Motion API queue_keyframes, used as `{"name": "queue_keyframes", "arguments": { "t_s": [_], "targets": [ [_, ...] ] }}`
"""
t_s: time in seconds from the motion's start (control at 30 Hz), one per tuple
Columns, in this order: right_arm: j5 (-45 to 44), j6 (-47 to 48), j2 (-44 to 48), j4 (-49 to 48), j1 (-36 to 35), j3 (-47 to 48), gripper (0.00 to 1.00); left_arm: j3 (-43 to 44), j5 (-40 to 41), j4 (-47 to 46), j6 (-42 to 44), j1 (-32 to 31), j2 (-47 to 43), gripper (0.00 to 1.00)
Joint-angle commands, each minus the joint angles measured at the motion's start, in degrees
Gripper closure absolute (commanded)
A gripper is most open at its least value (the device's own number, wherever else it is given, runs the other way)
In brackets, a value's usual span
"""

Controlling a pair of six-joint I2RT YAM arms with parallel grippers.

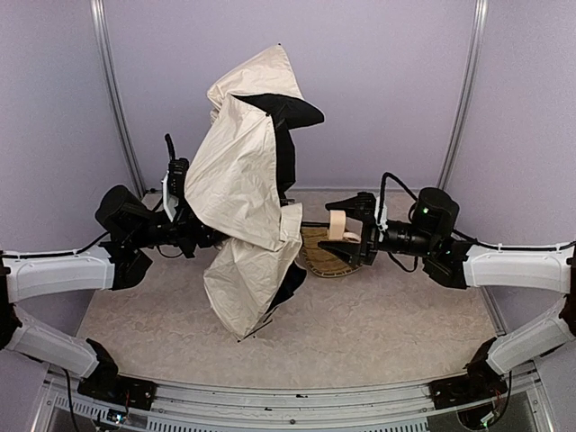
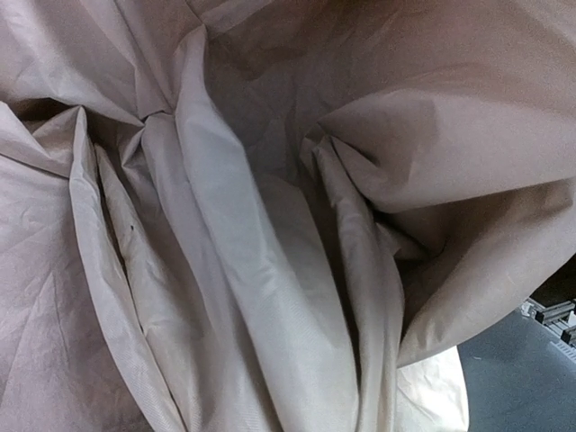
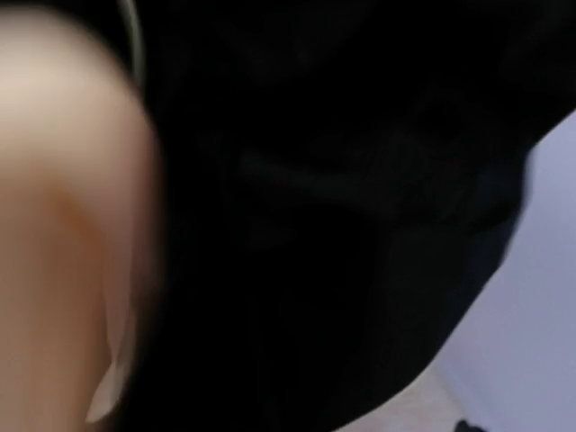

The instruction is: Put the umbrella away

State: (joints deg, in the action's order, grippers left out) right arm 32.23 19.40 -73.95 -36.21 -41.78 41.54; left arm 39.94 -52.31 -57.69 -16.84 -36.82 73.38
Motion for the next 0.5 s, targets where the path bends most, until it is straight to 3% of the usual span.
{"name": "queue_keyframes", "arguments": {
  "t_s": [0.0, 0.2, 0.3, 0.4, 0.47],
  "targets": [
    [13.8, -9.0, -2.9, -4.1, 1.6, 0.9, 0.22, 2.9, 0.7, -2.0, 1.0, -1.2, -3.7, 1.0],
    [23.5, -18.9, -9.4, -8.6, 1.4, 4.2, 0.24, 3.5, 2.5, -0.7, 2.3, -2.5, -4.0, 1.0],
    [22.3, -20.7, -12.7, -9.8, -0.4, 6.8, 0.28, 3.6, 2.6, -1.3, 2.1, -2.8, -3.2, 1.0],
    [17.7, -19.7, -14.9, -11.3, -2.2, 7.9, 0.37, 3.7, 2.6, -1.3, 1.9, -3.0, -2.8, 1.0],
    [16.8, -20.5, -16.0, -12.7, -2.4, 8.7, 0.49, 3.4, 2.6, -1.3, 1.9, -3.1, -2.9, 1.0]
  ]
}}
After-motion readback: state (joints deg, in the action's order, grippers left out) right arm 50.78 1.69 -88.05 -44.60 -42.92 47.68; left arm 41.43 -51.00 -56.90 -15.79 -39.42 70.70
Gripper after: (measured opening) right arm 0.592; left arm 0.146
